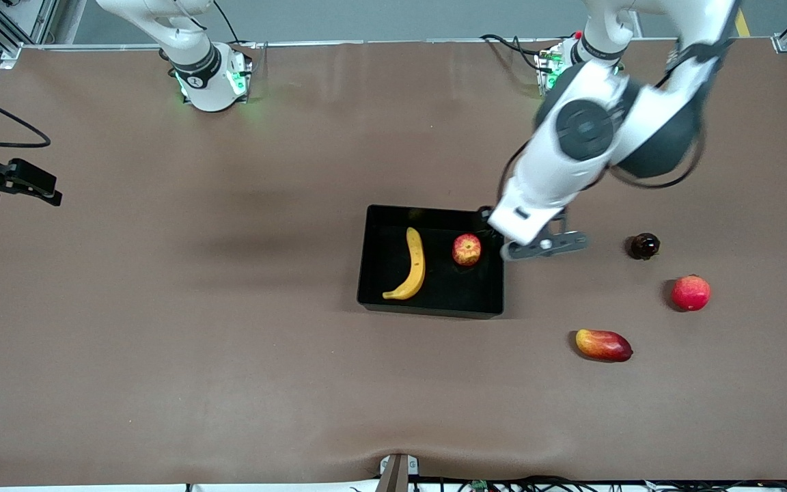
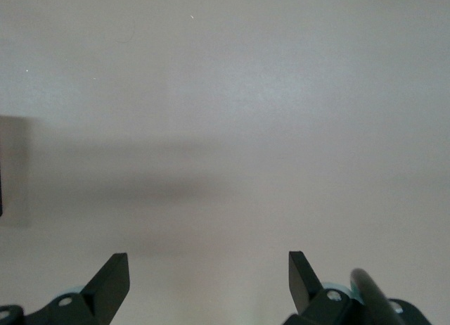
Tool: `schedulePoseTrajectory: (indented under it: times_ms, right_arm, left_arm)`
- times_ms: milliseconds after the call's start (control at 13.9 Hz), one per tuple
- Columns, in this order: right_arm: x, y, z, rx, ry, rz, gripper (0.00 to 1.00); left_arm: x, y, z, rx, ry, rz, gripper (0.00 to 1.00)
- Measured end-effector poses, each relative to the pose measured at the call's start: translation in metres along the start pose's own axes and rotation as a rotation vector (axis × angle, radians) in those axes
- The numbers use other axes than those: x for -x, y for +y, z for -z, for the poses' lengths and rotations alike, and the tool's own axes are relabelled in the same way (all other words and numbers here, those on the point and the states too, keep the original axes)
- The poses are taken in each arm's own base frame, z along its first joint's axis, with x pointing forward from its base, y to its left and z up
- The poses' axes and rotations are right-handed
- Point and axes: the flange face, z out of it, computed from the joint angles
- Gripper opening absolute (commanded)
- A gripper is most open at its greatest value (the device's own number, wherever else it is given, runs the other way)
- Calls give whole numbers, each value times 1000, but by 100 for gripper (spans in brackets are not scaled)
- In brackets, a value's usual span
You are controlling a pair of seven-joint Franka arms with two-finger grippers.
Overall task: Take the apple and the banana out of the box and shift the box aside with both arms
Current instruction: 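Reach the left gripper into the black tray and grasp the apple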
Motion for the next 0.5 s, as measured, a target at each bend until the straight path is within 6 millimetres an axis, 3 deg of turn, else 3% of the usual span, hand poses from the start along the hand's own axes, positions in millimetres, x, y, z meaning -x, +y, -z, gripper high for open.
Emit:
schedulePoseTrajectory:
  times_ms: [288,505]
  right_arm:
    - [-1,0,-2,0,-4,0,100]
    - [-1,0,-3,0,-4,-1,100]
  left_arm:
    - [10,45,-95,-43,13,102,100]
    - [14,49,-158,-101,5,123,100]
